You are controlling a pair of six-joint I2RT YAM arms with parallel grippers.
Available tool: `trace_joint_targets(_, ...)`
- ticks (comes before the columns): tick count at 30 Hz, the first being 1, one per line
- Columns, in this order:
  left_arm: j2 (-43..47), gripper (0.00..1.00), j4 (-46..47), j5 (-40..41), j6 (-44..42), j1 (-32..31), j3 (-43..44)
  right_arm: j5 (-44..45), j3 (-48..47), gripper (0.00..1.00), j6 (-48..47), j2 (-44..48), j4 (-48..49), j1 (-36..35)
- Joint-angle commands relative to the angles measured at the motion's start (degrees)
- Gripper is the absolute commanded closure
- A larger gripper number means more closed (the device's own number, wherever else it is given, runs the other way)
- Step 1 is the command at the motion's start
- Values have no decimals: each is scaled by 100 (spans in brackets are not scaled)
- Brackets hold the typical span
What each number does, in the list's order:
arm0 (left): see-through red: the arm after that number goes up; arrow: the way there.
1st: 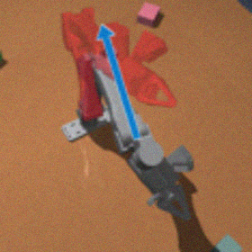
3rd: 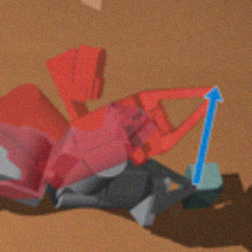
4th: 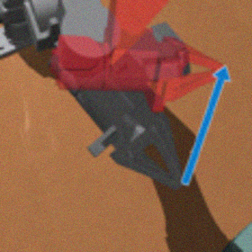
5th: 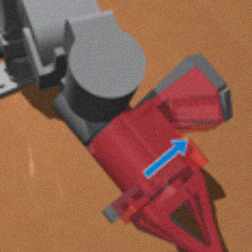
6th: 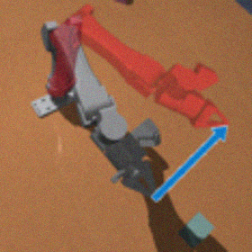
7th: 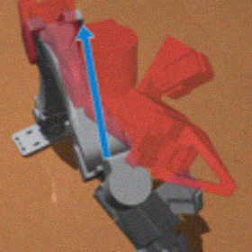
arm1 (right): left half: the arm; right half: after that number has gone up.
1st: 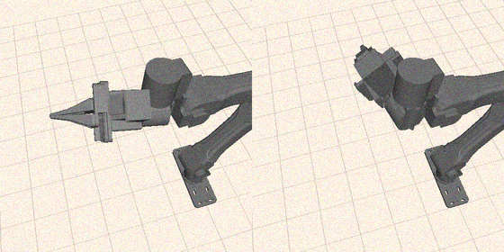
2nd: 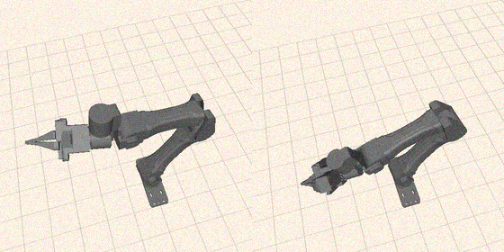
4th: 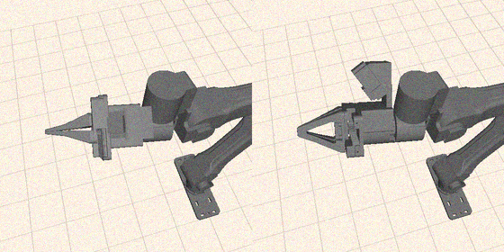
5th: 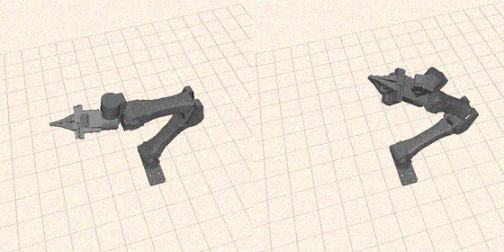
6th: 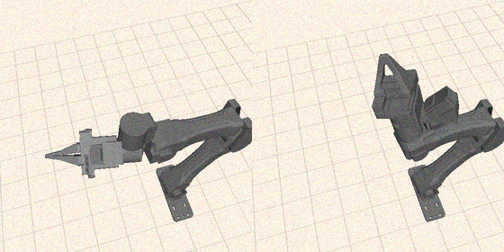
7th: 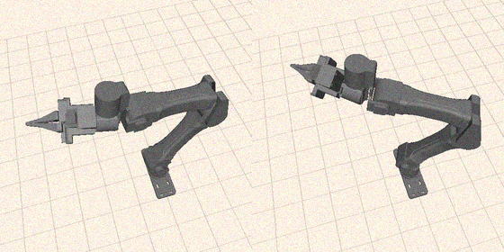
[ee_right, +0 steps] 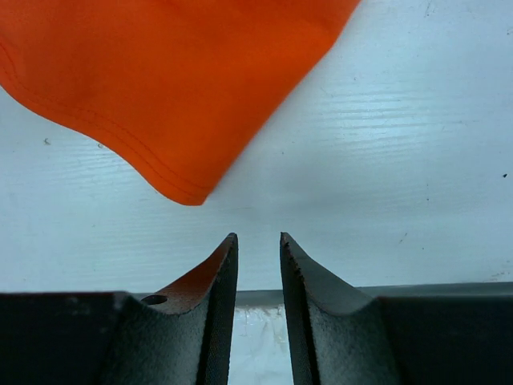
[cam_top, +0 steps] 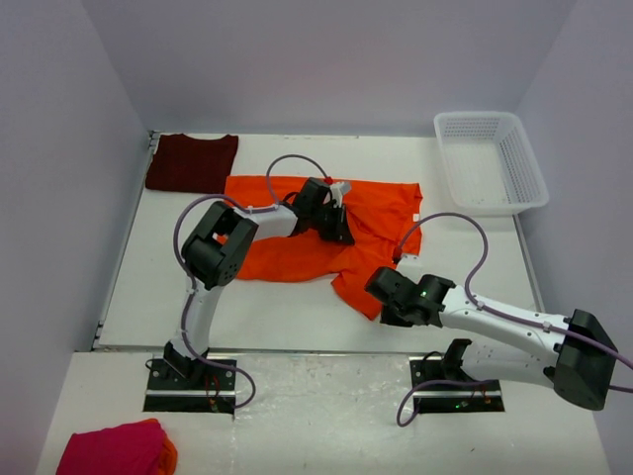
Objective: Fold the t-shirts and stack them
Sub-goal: Grap the side of the flattened tshirt closest away from the robot with both arms
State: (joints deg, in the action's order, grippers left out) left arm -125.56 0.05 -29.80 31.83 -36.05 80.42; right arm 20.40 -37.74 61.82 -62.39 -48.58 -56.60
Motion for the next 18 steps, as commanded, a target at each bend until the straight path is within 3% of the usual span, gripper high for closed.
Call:
trace_joint_targets(1, -30, 100, -155, 18, -195, 116, 35, 289, 12, 71, 261, 25, 119, -18)
trace_joint_targets(5, -83, 100, -111, -104, -134, 116, 9, 8, 152, 65, 6, -45, 908, -18)
trace_joint_targets(7, -118, 100, -111, -166, -116, 116, -9, -63, 179, 54, -117, -115, 1148, -18)
trace_joint_targets(18, -101, 100, 205, -254, -81, 98, -141, 60, -190, 54, -109, -1152, 1386, -27)
